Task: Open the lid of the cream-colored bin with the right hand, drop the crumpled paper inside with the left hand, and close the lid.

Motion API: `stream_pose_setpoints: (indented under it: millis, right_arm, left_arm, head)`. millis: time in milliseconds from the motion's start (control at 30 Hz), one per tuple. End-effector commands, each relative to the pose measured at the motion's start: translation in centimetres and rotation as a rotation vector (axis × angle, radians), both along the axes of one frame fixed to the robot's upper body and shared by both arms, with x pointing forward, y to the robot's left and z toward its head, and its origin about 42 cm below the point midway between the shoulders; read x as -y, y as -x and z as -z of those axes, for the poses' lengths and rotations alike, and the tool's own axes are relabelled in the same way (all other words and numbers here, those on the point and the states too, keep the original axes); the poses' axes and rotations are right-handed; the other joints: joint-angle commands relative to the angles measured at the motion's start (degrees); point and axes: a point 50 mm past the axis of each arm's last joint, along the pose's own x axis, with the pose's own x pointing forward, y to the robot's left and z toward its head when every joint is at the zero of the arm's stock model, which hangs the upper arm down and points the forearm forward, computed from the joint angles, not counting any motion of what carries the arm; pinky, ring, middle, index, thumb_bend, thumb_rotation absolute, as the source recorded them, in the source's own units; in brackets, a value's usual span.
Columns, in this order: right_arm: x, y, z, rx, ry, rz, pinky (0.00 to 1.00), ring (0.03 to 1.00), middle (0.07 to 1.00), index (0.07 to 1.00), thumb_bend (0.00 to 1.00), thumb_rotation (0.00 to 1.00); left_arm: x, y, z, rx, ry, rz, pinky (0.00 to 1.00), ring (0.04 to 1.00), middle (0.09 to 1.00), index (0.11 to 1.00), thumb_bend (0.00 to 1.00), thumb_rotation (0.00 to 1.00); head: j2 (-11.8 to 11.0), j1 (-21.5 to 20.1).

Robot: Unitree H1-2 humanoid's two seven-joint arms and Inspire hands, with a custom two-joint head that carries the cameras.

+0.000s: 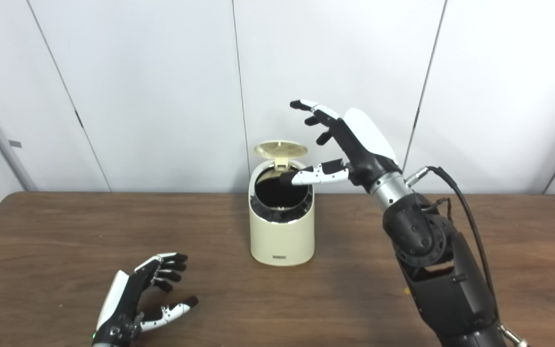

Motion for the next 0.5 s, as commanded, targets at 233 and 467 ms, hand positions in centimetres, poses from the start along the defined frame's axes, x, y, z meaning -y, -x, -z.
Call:
stream_pose_setpoints:
  millis: [233, 467]
  right_arm:
    - [0.13, -0.04, -2.95, 0.114, 0.154, 0.004, 0.70, 0.875, 0.870, 0.843, 0.70, 0.56]
    - [-0.27, -0.15, -2.52, 0.101, 0.209, -0.007, 0.76, 0.901, 0.830, 0.801, 0.72, 0.59]
  left_arm:
    - [0.81, -0.07, 1.13, -0.063, -0.031, 0.036, 0.55, 0.635, 0.680, 0.698, 0.70, 0.00]
    - [0.96, -0.09, 0.79, -0.050, -0.038, 0.037, 0.53, 0.625, 0.678, 0.695, 0.69, 0.00]
  head:
    - [0.12, 0.10]
    - [0.30, 0.24]
